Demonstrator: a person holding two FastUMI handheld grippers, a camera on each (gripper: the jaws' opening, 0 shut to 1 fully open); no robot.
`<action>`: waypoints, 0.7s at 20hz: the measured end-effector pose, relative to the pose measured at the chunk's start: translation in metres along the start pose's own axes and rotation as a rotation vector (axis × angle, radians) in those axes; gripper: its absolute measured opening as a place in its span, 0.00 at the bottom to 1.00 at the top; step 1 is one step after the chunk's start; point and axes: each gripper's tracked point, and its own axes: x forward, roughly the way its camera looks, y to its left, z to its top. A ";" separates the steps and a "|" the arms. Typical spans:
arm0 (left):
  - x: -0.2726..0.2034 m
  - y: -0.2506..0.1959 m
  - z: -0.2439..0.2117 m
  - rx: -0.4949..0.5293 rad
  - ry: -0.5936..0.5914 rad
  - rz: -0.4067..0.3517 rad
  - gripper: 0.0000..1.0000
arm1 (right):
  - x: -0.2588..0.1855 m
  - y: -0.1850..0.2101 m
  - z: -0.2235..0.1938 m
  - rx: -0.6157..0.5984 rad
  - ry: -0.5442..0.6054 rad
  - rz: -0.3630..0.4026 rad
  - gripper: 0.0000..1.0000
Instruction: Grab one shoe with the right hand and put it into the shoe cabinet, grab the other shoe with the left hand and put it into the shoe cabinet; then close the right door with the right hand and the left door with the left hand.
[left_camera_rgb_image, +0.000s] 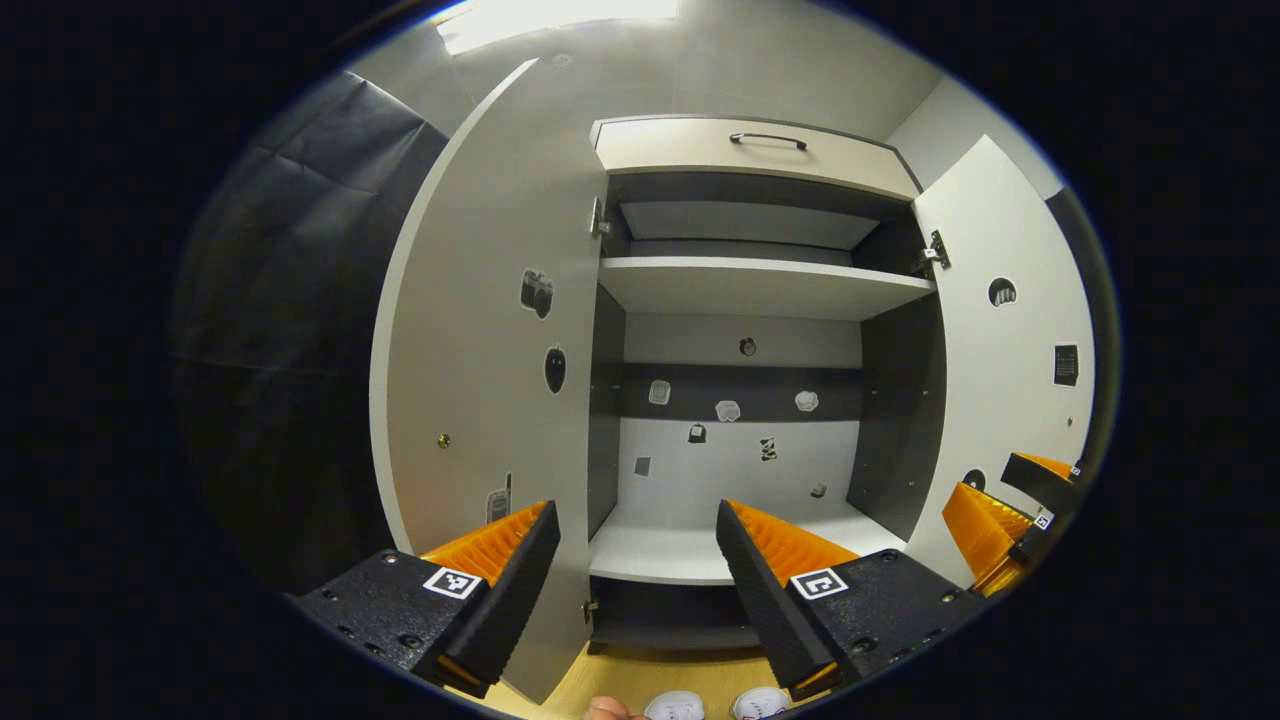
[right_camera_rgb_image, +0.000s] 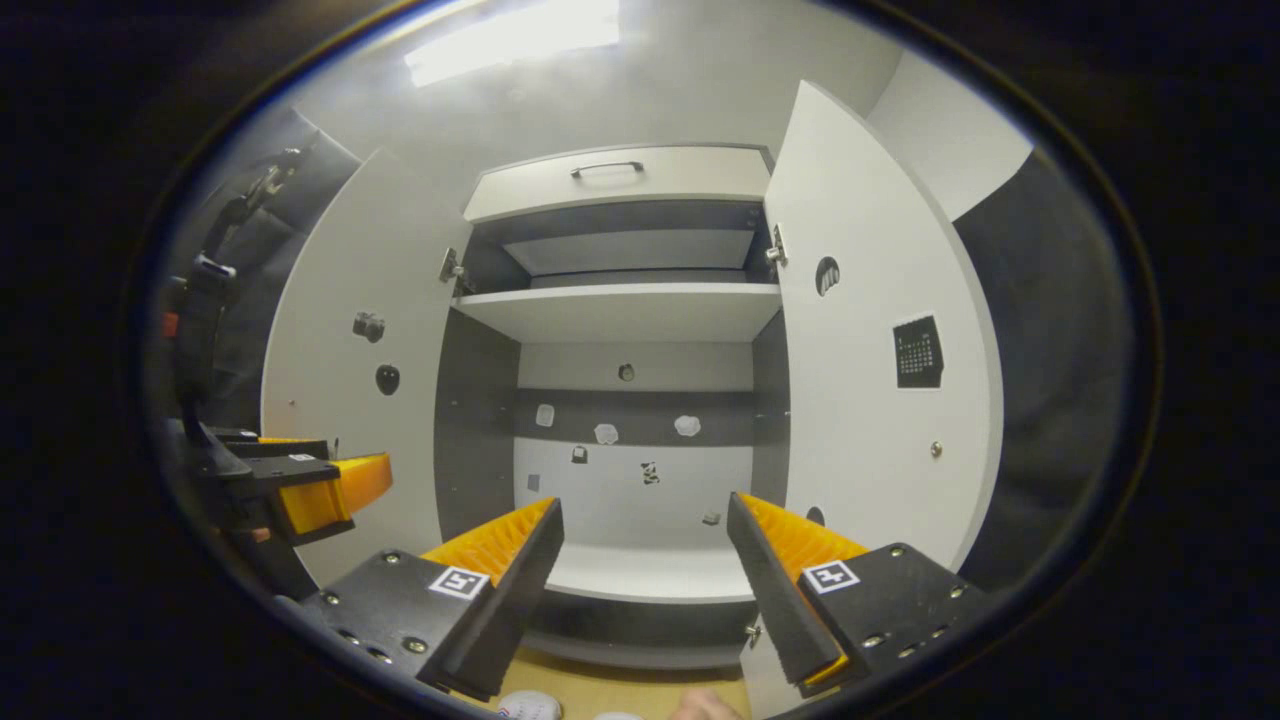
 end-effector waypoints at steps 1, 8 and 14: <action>0.000 0.000 -0.001 -0.001 0.001 0.000 0.96 | -0.001 0.000 0.000 -0.001 0.002 -0.001 0.98; 0.002 0.000 -0.006 -0.002 0.014 0.000 0.96 | 0.000 -0.004 -0.003 -0.010 0.007 -0.007 0.98; -0.006 0.016 -0.001 0.020 0.005 0.029 0.96 | -0.001 0.002 -0.076 0.006 0.187 0.019 0.98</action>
